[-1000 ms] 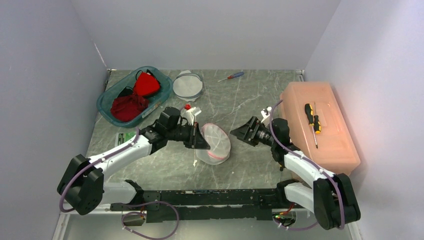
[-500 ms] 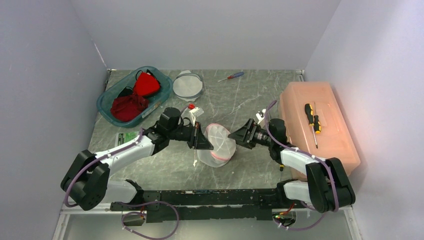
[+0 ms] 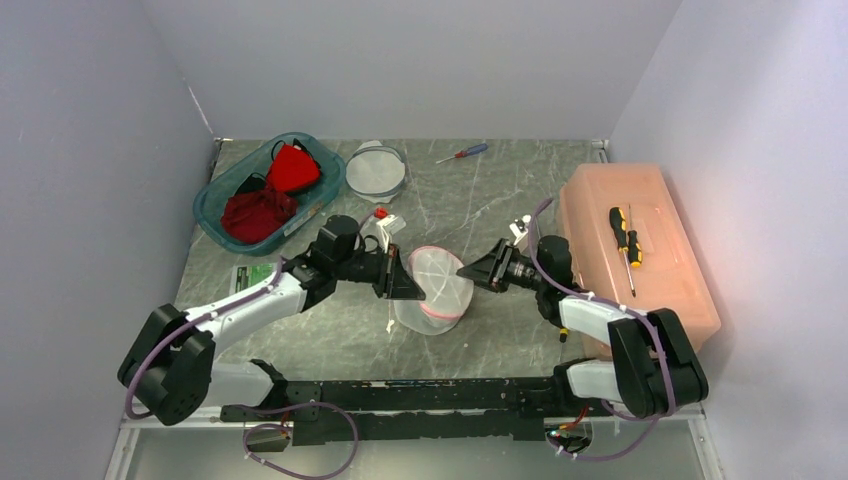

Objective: Unzip the laundry bag and remove the bra
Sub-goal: Adjust the laundry bag at the center of the board.

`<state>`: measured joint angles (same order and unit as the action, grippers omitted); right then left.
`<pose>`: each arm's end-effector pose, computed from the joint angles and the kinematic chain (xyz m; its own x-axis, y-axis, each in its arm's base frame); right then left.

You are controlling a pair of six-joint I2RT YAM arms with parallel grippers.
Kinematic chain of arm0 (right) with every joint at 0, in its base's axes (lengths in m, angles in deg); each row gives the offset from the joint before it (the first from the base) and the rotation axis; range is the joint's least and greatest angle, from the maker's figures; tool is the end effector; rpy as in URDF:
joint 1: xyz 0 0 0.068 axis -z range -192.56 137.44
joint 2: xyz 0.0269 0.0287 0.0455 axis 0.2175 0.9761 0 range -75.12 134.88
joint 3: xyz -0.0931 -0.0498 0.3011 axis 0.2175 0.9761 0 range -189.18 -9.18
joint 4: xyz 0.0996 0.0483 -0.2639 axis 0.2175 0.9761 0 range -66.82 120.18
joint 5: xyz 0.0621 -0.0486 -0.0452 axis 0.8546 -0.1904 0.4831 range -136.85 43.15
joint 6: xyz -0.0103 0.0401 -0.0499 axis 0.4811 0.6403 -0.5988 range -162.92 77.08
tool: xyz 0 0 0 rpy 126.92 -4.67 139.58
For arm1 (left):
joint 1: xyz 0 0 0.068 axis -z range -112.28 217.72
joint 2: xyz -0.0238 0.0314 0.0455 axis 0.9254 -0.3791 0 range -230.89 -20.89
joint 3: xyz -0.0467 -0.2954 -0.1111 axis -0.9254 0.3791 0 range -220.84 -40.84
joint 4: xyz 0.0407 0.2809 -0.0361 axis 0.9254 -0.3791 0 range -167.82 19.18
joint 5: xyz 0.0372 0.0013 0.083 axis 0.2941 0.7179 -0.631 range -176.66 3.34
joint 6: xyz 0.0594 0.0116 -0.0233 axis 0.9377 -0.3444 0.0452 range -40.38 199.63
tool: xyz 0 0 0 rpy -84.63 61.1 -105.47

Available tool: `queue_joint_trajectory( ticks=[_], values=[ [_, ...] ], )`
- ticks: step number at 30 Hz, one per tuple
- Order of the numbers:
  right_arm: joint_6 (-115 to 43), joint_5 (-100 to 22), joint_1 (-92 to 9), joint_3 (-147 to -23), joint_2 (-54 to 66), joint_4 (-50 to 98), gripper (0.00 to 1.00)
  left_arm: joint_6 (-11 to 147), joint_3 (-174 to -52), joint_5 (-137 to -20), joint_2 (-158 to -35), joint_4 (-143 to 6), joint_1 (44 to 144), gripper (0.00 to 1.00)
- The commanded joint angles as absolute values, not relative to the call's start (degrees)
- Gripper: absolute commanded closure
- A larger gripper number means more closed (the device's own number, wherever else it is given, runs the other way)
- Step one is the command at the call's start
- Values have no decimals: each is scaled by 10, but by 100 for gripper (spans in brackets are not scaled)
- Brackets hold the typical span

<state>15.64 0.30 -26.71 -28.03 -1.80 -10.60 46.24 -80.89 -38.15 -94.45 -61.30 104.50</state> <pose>0.2222 0.0941 0.1878 -0.8880 0.3745 -0.2669 -0.1413 0.3300 0.9333 0.2091 -0.2036 0.2689 -0.7917 0.1367 -0.5954 0.6098 0.2347 -0.7570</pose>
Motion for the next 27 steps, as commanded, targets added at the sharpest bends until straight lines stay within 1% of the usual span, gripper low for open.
queue_joint_trajectory(
  ticks=[1,3,4,5,6,7,8,9,12,14,16,19,20,21,23,24,25,27],
  values=[
    [186,37,-271,-294,-52,-169,76,483,-810,-417,-914,-631,1045,96],
    [173,33,-271,-302,-81,-138,88,489,-820,-450,-906,-662,1045,93],
    [160,27,-271,-307,-95,-106,95,490,-825,-469,-903,-675,1044,88],
    [146,18,-272,-312,-109,-78,100,490,-833,-489,-901,-689,1043,82],
    [130,5,-273,-317,-125,-51,100,490,-841,-507,-899,-701,1041,75],
    [118,-8,-274,-320,-139,-28,100,489,-849,-522,-899,-707,1038,67],
    [108,-23,-274,-322,-153,-8,100,489,-859,-536,-901,-724,1036,61],
    [99,-43,-274,-323,-168,9,100,488,-868,-549,-904,-731,1032,59],
    [107,-119,-279,-313,-215,29,100,487,-901,-578,-927,-737,1028,61],
    [120,-177,-293,-307,-248,37,100,496,-942,-585,-958,-752,1024,58],
    [128,-251,-326,-306,-279,53,100,507,-989,-613,-988,-781,1021,48],
    [153,-380,-404,-307,-306,72,100,486,-1048,-662,-1024,-831,1011,32],
    [172,-409,-428,-301,-309,63,100,471,-1061,-683,-1025,-848,1008,28],
    [193,-431,-439,-294,-310,49,100,451,-1068,-698,-1021,-862,1007,26],
    [228,-464,-452,-285,-305,36,100,402,-1047,-730,-989,-872,1006,18],
    [244,-480,-454,-283,-301,35,100,368,-1022,-745,-961,-869,1006,8],
    [260,-492,-455,-280,-298,31,100,333,-993,-757,-929,-864,1006,6],
    [290,-508,-456,-269,-294,19,100,262,-925,-794,-859,-859,1008,6]
  ],
)
